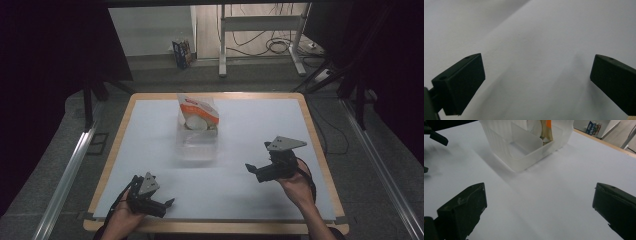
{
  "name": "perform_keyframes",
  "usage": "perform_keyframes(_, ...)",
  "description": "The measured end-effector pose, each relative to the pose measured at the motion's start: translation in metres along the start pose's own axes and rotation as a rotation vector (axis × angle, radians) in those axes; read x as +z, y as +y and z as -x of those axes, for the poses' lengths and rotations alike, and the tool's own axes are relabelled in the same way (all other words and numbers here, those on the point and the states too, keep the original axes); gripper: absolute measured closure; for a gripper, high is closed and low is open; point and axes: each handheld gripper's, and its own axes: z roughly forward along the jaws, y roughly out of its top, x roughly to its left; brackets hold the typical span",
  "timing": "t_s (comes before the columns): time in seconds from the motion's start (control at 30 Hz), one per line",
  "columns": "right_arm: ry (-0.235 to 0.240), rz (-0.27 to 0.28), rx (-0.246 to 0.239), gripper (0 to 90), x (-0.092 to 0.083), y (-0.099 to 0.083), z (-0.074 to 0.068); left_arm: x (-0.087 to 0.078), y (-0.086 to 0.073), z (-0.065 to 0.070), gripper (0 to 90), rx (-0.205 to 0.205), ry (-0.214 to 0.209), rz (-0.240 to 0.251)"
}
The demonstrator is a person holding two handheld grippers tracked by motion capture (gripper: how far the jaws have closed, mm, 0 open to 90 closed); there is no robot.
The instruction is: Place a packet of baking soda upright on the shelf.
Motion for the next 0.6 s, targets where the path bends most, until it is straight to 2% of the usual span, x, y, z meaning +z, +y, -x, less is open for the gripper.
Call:
perform_keyframes(0.4,-0.041,-0.014,0.040,0.0,-0.018,-0.026,0.003,0.001,0.000,0.000,0.0,0.001,-0.009,-0.002)
perform_keyframes(0.6,-0.079,-0.014,0.077,0.0,-0.035,-0.044,0.006,0.002,0.001,0.000,0.0,0.006,-0.009,-0.007)
